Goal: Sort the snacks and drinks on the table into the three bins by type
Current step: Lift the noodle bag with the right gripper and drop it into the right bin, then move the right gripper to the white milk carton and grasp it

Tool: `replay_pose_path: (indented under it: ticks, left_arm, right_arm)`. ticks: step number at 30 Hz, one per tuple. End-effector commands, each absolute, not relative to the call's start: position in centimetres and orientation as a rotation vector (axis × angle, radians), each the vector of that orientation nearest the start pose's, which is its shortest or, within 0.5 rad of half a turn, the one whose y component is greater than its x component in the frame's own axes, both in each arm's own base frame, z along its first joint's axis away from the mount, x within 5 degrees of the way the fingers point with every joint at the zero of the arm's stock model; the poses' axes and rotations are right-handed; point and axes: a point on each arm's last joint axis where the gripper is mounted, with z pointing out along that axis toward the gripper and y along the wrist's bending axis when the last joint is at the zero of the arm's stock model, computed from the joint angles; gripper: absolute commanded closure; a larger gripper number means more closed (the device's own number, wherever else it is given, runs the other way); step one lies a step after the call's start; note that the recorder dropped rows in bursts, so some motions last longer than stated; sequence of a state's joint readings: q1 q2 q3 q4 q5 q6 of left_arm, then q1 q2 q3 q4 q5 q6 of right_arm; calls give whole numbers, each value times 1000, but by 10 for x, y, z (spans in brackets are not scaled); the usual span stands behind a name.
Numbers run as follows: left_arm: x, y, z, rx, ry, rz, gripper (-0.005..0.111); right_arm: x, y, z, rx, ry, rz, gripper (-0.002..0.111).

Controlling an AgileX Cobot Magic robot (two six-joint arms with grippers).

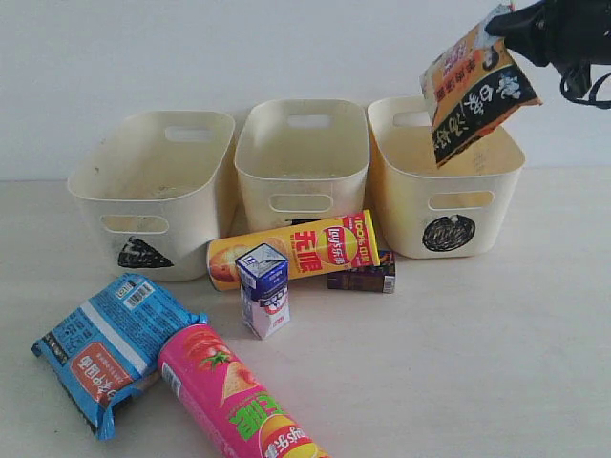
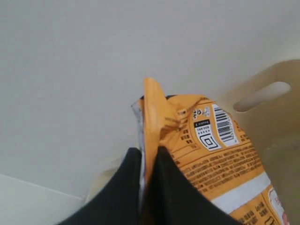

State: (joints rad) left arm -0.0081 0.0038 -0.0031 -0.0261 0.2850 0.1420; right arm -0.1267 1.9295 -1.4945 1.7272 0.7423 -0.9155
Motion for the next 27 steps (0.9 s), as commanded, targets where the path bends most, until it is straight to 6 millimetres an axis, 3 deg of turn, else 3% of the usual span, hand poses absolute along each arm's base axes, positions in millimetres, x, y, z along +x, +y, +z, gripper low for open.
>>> replay_pose_path:
  ticks: [1, 7, 9, 10, 11, 12, 15, 17, 19, 21, 24, 27]
  left_arm:
    - [55, -1, 187, 110, 1765, 65, 102]
    - [55, -1, 187, 110, 1765, 65, 102]
    - [55, -1, 187, 110, 1765, 65, 102]
    - [55, -1, 187, 110, 1765, 65, 102]
    - [55, -1, 187, 110, 1765, 65, 102]
    - [55, -1, 187, 110, 1765, 65, 102]
    - [55, -1, 187, 110, 1765, 65, 102]
    - [55, -1, 187, 110, 1765, 65, 102]
    - [55, -1, 187, 110, 1765, 65, 102]
    - [55, -1, 187, 110, 1765, 65, 102]
    - [55, -1, 187, 110, 1765, 65, 102]
    - [55, -1, 187, 110, 1765, 65, 102]
  right_arm:
    - [460, -3, 277, 433, 1855, 1124, 108]
    - [467, -2, 252, 463, 1899, 1152, 103]
    - [468, -3, 250, 471, 1902, 1146, 92]
    - [468, -4, 250, 465, 1903, 1130, 74]
    - [468, -4, 250, 465, 1903, 1130, 64]
    - [469, -4, 249, 472, 1903, 1121, 43]
    - [468, -4, 252, 468, 1898, 1120, 35]
    - [466, -5, 261, 464, 1882, 1105, 36]
    - [461, -7, 273, 414, 1899, 1013, 46]
    - [454, -8, 286, 321, 1930, 898, 64]
    - [437, -8, 305, 82, 2005, 698, 109]
    - [417, -5, 309, -134, 2163, 589, 108]
